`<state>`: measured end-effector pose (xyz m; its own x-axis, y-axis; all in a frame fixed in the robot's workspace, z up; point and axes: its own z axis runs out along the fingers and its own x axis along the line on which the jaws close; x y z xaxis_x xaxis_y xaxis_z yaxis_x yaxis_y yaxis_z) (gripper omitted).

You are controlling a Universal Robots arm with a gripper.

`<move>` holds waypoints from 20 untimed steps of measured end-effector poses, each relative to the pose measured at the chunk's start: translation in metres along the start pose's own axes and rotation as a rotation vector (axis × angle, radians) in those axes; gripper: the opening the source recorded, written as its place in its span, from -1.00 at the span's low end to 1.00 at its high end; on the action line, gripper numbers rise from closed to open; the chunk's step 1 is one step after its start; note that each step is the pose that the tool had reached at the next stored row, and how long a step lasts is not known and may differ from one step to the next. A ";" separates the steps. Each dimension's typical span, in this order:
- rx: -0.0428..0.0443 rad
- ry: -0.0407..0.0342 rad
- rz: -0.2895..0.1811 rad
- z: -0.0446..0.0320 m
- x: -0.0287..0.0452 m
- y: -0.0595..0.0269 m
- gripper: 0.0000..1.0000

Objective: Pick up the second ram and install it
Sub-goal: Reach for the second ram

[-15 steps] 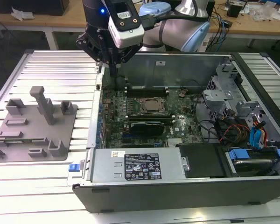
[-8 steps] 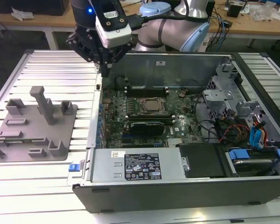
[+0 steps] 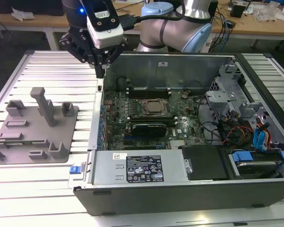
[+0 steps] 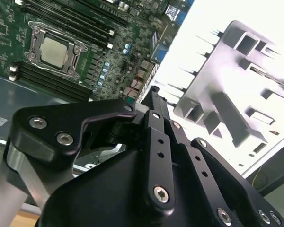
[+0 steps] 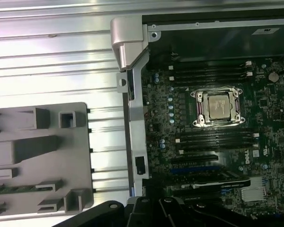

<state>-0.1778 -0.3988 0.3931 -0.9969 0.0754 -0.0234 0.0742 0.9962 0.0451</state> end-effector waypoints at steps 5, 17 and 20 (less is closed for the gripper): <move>0.0000 0.0000 0.000 -0.0002 0.0099 -0.0008 -0.84; 0.0000 0.0000 0.000 -0.0007 0.0283 -0.0021 -0.84; 0.0001 0.0000 0.000 -0.0008 0.0338 -0.0025 -0.84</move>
<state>-0.2117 -0.3988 0.3930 -0.9969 0.0754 -0.0234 0.0743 0.9962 0.0450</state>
